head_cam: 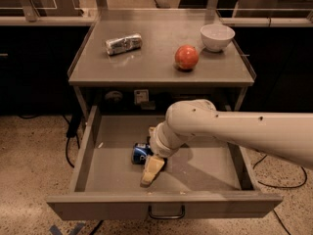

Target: Pick pepsi can from top drawer and place on counter

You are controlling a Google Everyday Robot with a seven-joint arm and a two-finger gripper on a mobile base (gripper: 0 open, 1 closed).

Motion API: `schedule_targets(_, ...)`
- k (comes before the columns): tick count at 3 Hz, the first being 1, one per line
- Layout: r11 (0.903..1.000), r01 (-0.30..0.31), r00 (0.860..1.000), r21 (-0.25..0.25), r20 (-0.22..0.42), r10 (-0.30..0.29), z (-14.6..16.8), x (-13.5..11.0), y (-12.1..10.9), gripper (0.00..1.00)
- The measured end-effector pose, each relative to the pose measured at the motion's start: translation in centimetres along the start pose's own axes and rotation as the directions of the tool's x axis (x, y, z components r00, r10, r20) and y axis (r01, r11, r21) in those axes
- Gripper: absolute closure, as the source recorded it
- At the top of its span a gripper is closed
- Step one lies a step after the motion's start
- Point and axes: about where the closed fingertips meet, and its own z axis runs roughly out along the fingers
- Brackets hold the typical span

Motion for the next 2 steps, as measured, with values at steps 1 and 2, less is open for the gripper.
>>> schedule_targets(1, 1.0000, 0.004, 1.000, -0.001, -0.007, -0.004, 0.45, 0.14, -0.08, 0.00)
schedule_targets(2, 1.0000, 0.004, 1.000, -0.001, -0.008, -0.004, 0.46, 0.14, -0.08, 0.15)
